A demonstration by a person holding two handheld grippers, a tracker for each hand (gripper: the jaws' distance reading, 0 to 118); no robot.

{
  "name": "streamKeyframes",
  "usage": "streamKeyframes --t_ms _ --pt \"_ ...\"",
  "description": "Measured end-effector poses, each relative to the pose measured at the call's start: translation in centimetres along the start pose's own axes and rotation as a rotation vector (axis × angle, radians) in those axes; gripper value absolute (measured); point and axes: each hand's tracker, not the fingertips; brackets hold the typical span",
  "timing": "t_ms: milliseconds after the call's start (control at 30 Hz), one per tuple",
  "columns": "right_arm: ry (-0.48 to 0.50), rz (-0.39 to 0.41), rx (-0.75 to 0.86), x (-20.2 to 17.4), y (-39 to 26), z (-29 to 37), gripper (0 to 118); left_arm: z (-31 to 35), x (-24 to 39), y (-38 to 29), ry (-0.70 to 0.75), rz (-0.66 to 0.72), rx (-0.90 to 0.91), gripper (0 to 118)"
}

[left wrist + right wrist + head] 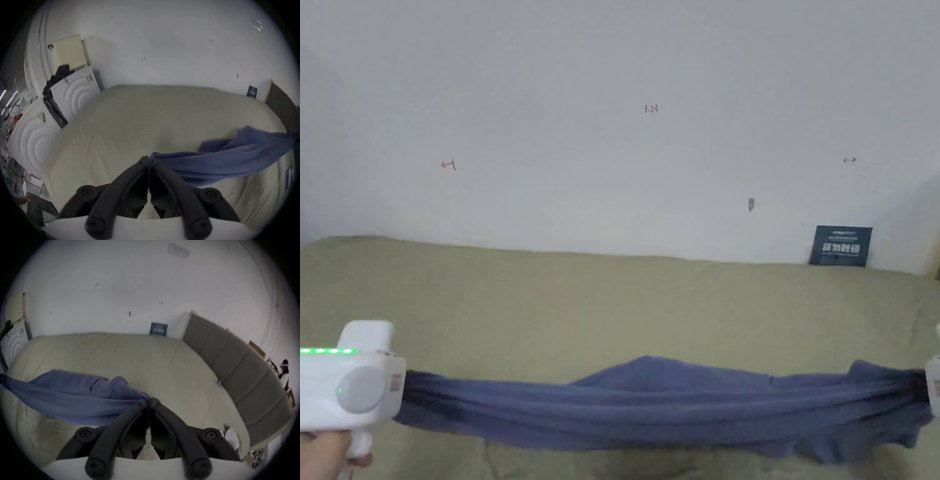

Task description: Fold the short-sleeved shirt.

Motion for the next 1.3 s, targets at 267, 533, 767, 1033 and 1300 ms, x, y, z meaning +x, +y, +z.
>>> streamKeyframes --t_ms 267,533,767,1033,1300 --pt "0.042 -0.065 -0.111 3.2 -13.0 4.2 2 4.1 -2.6 -11.1 -0.034 0.074 -0.096 1" --pt "0.06 -0.122 -0.088 6.4 -19.2 12.0 2 11.4 -6.9 -16.1 -0.073 0.107 -0.083 1" --pt "0.052 -0.105 -0.123 7.5 -23.2 14.3 2 13.4 -8.0 -19.5 -0.083 0.068 -0.109 1" --pt "0.046 -0.125 -0.193 7.1 -25.8 11.9 2 10.8 -7.6 -22.2 -0.104 0.084 -0.183 1" --pt "0.048 -0.115 -0.209 5.0 -26.3 13.8 113 10.8 -8.4 -23.5 -0.157 0.124 -0.176 85"
